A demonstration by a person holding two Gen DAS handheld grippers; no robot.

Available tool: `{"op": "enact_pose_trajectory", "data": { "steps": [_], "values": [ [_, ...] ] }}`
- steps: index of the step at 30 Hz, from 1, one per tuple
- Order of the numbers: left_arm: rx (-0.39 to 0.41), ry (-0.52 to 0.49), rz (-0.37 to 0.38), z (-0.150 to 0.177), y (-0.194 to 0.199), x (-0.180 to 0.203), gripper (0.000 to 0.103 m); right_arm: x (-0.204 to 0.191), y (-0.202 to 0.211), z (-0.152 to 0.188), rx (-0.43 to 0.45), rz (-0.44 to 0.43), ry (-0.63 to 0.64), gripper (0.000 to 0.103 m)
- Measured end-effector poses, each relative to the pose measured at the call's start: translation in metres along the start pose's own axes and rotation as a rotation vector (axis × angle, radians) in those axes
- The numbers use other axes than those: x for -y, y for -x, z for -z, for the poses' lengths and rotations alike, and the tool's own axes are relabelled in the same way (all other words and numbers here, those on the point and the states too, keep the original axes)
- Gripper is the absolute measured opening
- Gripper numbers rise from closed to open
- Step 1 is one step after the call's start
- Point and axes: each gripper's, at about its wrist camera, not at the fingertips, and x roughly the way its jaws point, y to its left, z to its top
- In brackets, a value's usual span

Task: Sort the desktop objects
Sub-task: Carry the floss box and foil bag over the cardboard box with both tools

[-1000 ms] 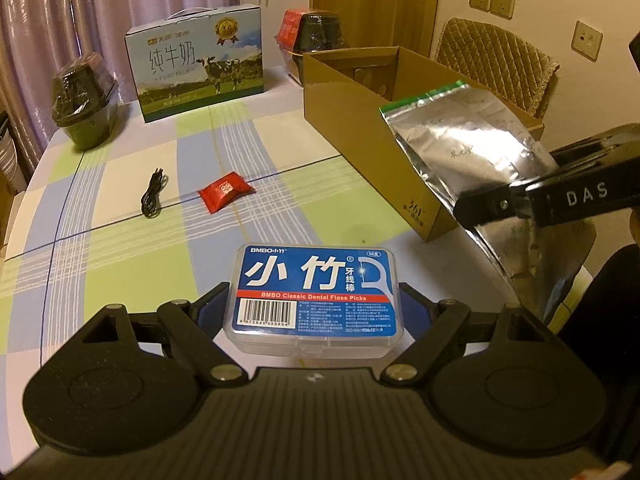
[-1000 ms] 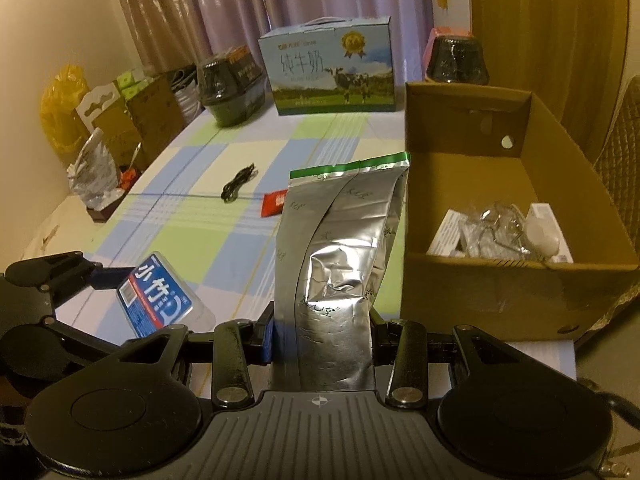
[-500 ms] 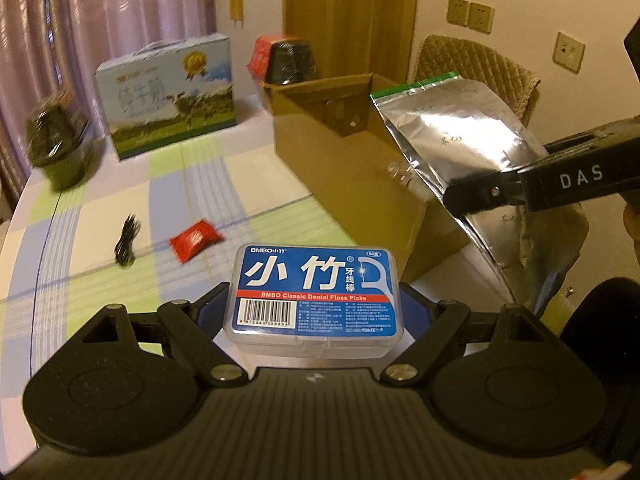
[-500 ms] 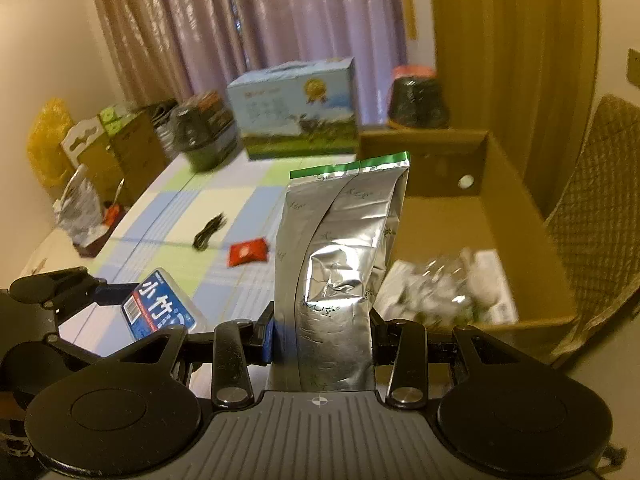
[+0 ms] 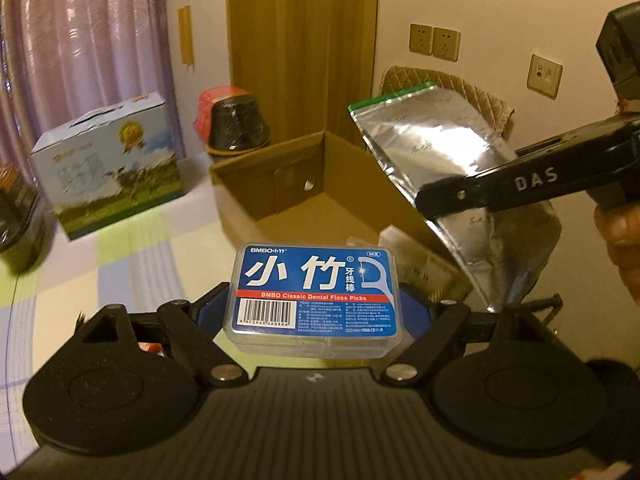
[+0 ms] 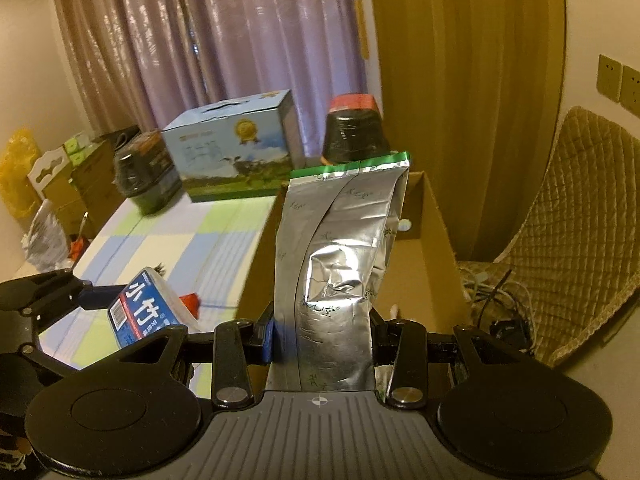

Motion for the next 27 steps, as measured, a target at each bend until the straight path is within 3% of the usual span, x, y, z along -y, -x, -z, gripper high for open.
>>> {"op": "enact_pose_trajectory", "data": {
  "steps": [14,27],
  "values": [
    [0.016,-0.046,0.007,-0.054,-0.083,-0.005,0.083,0.055,-0.058,-0.034,-0.026,0.006,-0.047,0.038],
    [0.009,-0.077,0.017,-0.072,-0.127,-0.013,0.083,0.066,-0.085,-0.044,-0.034,0.014,-0.051,0.038]
  ]
}}
